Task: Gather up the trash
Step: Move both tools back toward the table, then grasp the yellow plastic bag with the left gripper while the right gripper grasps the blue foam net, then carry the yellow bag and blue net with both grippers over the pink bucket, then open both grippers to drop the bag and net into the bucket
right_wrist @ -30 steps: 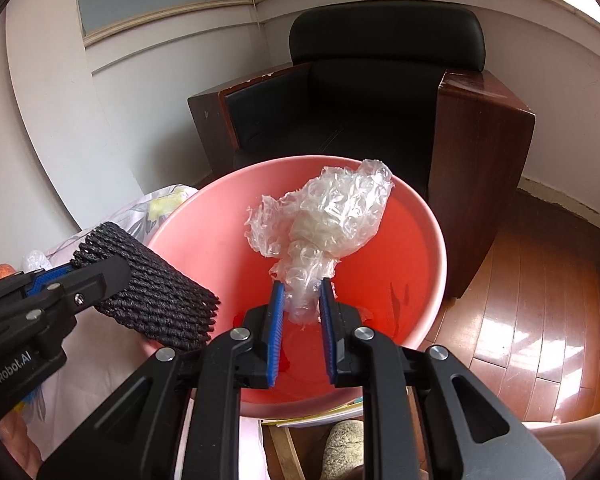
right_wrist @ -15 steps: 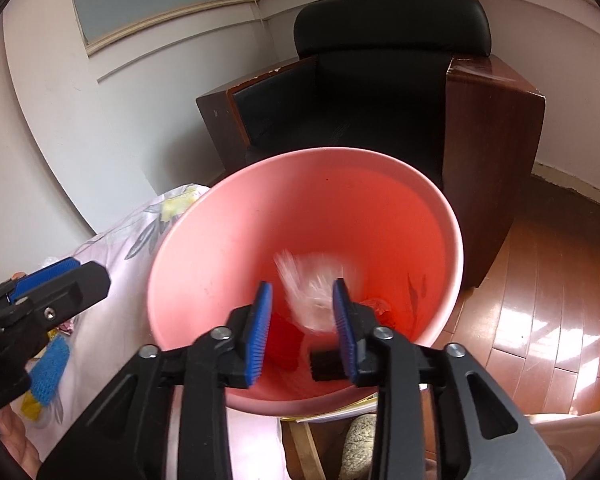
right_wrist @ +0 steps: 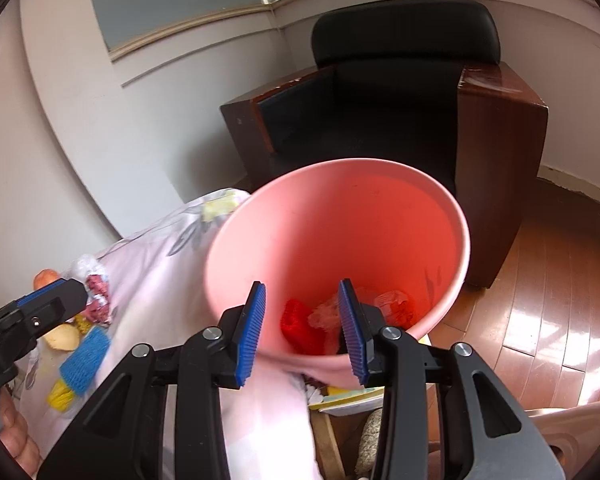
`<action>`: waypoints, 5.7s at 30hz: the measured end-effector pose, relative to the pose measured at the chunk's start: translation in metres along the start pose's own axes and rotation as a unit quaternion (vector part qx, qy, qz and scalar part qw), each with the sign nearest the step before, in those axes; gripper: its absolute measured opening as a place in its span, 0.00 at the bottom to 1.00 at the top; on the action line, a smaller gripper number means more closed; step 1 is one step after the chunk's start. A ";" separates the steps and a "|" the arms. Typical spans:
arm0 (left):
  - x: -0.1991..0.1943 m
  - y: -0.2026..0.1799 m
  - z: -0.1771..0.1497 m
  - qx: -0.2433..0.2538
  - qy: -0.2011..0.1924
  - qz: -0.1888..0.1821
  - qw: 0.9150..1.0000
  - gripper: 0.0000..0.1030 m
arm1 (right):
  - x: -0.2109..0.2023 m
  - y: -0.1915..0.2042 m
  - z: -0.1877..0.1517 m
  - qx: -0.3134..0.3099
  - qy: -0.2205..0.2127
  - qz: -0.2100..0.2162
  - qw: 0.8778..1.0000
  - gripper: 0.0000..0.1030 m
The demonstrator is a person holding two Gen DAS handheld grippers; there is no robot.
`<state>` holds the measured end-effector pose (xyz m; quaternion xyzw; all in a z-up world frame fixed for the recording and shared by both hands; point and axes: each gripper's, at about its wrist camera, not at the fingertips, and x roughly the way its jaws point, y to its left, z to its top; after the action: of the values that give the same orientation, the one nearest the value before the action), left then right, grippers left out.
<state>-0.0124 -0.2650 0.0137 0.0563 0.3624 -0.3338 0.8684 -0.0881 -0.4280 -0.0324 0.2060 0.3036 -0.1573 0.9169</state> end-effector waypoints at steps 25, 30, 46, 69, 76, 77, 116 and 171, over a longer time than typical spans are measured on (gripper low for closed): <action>-0.091 0.149 -0.103 -0.065 0.010 0.077 0.995 0.54 | -0.003 0.104 -0.055 -0.063 0.083 0.102 0.989 0.38; -0.086 0.155 -0.120 -0.058 0.032 0.072 0.995 0.54 | -0.001 0.118 -0.062 -0.076 0.095 0.112 0.986 0.38; -0.060 0.157 -0.124 -0.018 0.036 0.076 0.996 0.45 | 0.010 0.146 -0.079 -0.096 0.137 0.147 0.975 0.38; -0.045 0.159 -0.131 -0.030 0.043 0.034 0.998 0.12 | 0.051 0.194 -0.079 -0.080 0.202 0.203 0.955 0.38; -0.041 0.162 -0.131 -0.045 0.052 0.023 0.997 0.12 | 0.069 0.204 -0.083 -0.059 0.214 0.190 0.956 0.38; -0.041 0.162 -0.131 -0.044 0.052 0.022 0.997 0.12 | 0.069 0.203 -0.083 -0.056 0.212 0.190 0.957 0.38; -0.070 0.145 -0.103 -0.065 -0.007 0.018 0.998 0.08 | 0.012 0.132 -0.054 -0.075 0.092 0.145 0.982 0.07; 0.072 -0.049 0.014 0.025 0.019 -0.099 0.995 0.08 | 0.010 -0.030 -0.013 0.046 0.006 0.035 0.998 0.07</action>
<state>0.0025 -0.3464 -0.0168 0.0482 0.3746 -0.4260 0.8221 -0.0997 -0.4495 -0.0569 0.2596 0.2945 -0.1375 0.9094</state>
